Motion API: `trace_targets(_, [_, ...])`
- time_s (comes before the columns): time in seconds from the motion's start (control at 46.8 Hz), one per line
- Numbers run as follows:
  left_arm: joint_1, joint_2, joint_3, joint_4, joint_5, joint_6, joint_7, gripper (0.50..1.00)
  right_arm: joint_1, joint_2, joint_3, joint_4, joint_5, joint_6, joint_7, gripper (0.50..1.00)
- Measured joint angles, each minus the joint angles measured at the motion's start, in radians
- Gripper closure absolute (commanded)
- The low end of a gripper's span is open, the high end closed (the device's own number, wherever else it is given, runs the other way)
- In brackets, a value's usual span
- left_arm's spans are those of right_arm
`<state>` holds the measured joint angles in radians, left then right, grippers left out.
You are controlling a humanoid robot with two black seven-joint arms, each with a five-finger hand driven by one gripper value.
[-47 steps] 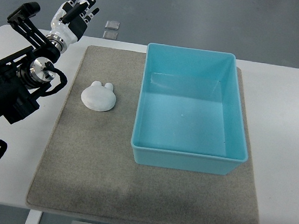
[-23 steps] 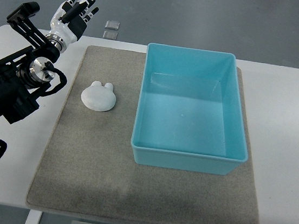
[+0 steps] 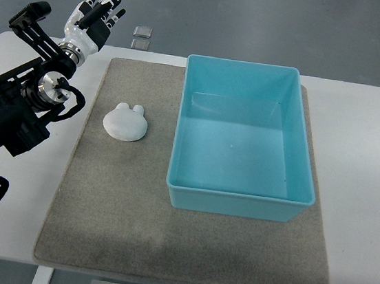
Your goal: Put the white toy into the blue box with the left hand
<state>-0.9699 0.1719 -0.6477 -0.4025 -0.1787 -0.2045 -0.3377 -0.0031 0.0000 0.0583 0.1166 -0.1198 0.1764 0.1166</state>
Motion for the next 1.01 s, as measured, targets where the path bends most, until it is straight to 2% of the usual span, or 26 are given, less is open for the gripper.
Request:
trace_targets(0.321, [-0.009, 0.014, 0.022, -0.011, 0.012, 0.002, 0.011, 0.508, 0.0, 0.0, 0.0, 0.0, 0.0, 0.0, 0.0, 0.564])
trace_targets(0.428, [-0.003, 0.015, 0.026, -0.045, 0.058, 0.002, 0.014, 0.51, 0.0, 0.0, 0.0, 0.0, 0.0, 0.0, 0.0, 0.564])
trace_targets(0.642, [0.003, 0.073, 0.041, -0.162, 0.296, 0.041, 0.016, 0.51, 0.0, 0.0, 0.0, 0.0, 0.0, 0.0, 0.0, 0.564])
trace_targets(0.834, [-0.004, 0.115, 0.116, -0.201, 0.565, 0.045, 0.016, 0.51, 0.0, 0.0, 0.0, 0.0, 0.0, 0.0, 0.0, 0.564])
trace_targets(1.005, [-0.012, 0.198, 0.196, -0.301, 0.706, 0.04, 0.044, 0.51, 0.0, 0.0, 0.0, 0.0, 0.0, 0.0, 0.0, 0.564])
